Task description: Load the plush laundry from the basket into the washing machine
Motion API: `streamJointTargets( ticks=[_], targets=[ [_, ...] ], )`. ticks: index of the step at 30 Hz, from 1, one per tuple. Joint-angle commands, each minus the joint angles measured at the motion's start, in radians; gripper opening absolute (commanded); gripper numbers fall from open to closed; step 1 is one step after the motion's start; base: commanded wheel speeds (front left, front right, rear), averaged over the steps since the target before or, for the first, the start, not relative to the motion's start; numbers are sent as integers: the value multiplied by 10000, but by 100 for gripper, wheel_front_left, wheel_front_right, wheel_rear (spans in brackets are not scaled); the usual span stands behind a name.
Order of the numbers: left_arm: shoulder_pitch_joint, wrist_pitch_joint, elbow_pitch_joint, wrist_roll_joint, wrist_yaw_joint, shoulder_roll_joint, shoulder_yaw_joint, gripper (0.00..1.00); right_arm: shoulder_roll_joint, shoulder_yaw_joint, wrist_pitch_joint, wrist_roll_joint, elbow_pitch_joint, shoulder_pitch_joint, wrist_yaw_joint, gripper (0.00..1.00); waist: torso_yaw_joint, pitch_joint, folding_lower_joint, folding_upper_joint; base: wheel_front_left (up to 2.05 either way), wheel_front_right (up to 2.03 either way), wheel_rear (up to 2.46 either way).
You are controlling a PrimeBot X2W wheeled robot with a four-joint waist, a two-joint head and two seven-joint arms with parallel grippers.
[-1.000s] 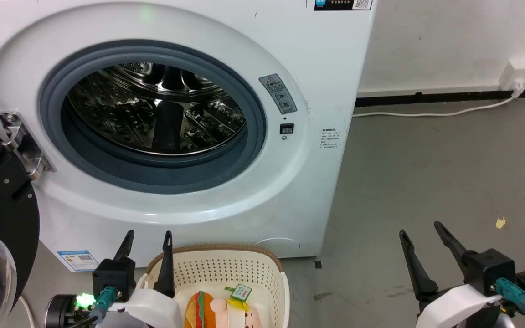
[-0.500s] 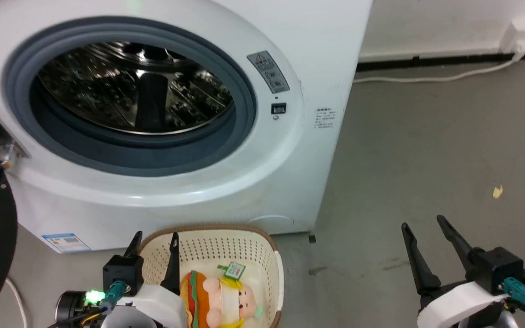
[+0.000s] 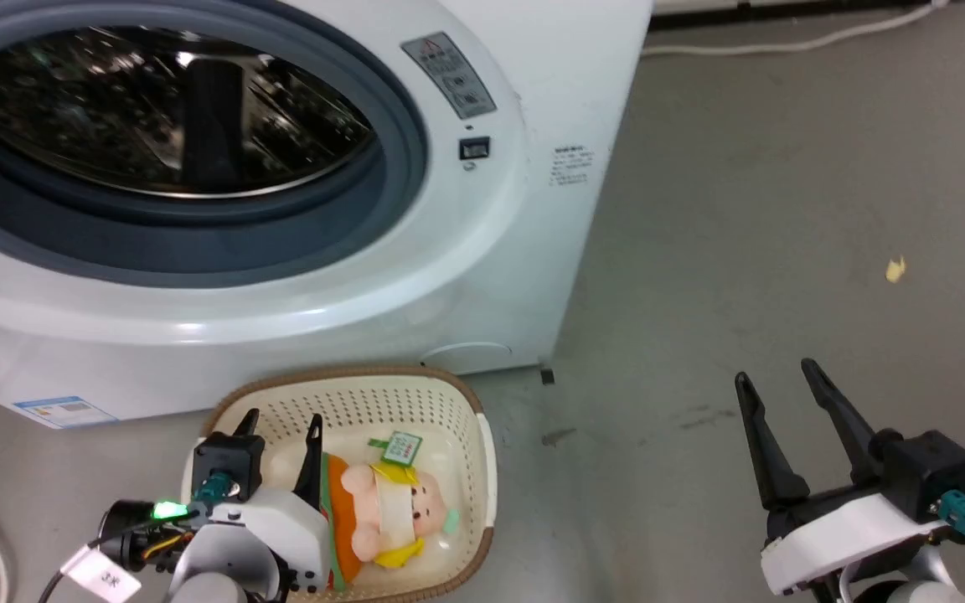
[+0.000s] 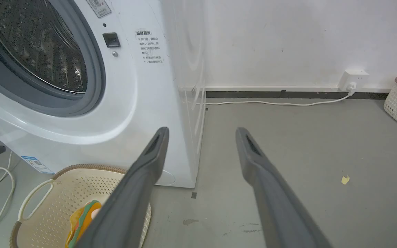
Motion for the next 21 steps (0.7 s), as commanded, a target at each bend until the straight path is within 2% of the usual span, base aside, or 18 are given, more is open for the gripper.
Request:
streamJointTargets(
  ticks=[1,11,21],
  targets=[
    [-329,38,298,-95,-88,141,-46,100,-2,53,-119,153,-100,-232,-3,100,-215,311,-2,0,0,0,0],
    [-1136,442,1569,-440,-337,822,-208,100,-3,228,-327,694,-234,-510,-4,100,-795,1282,-2,0,0,0,0],
    [-1852,1784,2781,-833,-462,1403,-680,100,-3,489,-535,1123,-409,-639,-5,100,-1226,2242,-2,0,0,0,0]
  ],
)
